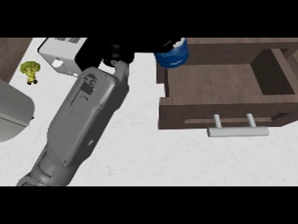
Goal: Pick up the can, place it into the drawer and close the drawer
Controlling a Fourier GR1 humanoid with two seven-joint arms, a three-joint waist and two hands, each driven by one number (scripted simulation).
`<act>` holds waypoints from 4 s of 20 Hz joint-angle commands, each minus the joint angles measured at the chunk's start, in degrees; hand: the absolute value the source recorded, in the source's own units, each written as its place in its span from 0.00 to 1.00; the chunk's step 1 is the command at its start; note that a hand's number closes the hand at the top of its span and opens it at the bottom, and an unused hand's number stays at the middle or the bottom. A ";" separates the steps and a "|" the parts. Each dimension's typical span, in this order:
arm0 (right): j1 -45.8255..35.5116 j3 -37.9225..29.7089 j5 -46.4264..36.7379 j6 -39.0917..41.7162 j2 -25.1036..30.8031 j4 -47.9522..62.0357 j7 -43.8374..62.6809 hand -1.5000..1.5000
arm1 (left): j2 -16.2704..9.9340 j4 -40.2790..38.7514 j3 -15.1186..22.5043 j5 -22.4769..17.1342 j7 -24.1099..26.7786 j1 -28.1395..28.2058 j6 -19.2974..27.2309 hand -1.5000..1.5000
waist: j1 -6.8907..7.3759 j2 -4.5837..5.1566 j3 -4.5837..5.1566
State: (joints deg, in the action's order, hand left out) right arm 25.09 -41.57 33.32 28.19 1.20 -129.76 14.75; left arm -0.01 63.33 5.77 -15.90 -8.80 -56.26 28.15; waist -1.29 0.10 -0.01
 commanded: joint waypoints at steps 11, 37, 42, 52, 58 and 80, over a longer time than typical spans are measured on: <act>0.36 2.75 -1.27 -1.84 -0.51 -3.11 0.57 0.00 | 0.01 -18.29 4.79 -10.86 4.86 -16.37 5.55 1.00 | -1.05 0.23 -0.02; -3.00 3.28 -1.07 -1.44 1.90 -0.44 1.63 0.00 | 0.01 -35.24 24.35 -31.39 12.78 -24.87 13.92 0.00 | -4.64 0.81 -0.15; -4.19 4.18 -1.67 -3.72 1.08 -2.52 3.31 0.00 | 0.01 -37.80 24.96 -33.75 14.72 -25.37 14.80 0.00 | -4.34 1.08 -0.09; -7.73 5.92 -4.08 -4.41 2.09 -1.00 4.44 0.00 | 0.01 -35.85 30.08 -38.94 16.62 -24.62 18.65 0.00 | -4.46 1.22 -0.12; -7.82 3.34 -10.09 -2.58 3.11 -6.68 -0.73 0.00 | 0.01 -37.53 28.98 -40.59 18.70 -25.35 16.76 0.00 | -3.98 1.05 -0.08; -26.48 32.03 -64.53 -6.35 3.80 -0.47 -12.93 0.00 | 0.01 -35.14 28.28 -43.94 24.00 -25.60 16.79 0.00 | 1.39 0.56 0.00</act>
State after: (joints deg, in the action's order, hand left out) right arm 1.08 -16.51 -20.03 24.66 6.04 -133.40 3.92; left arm 0.00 28.62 34.33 -60.24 15.67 -81.80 45.77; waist -0.91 0.86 -0.02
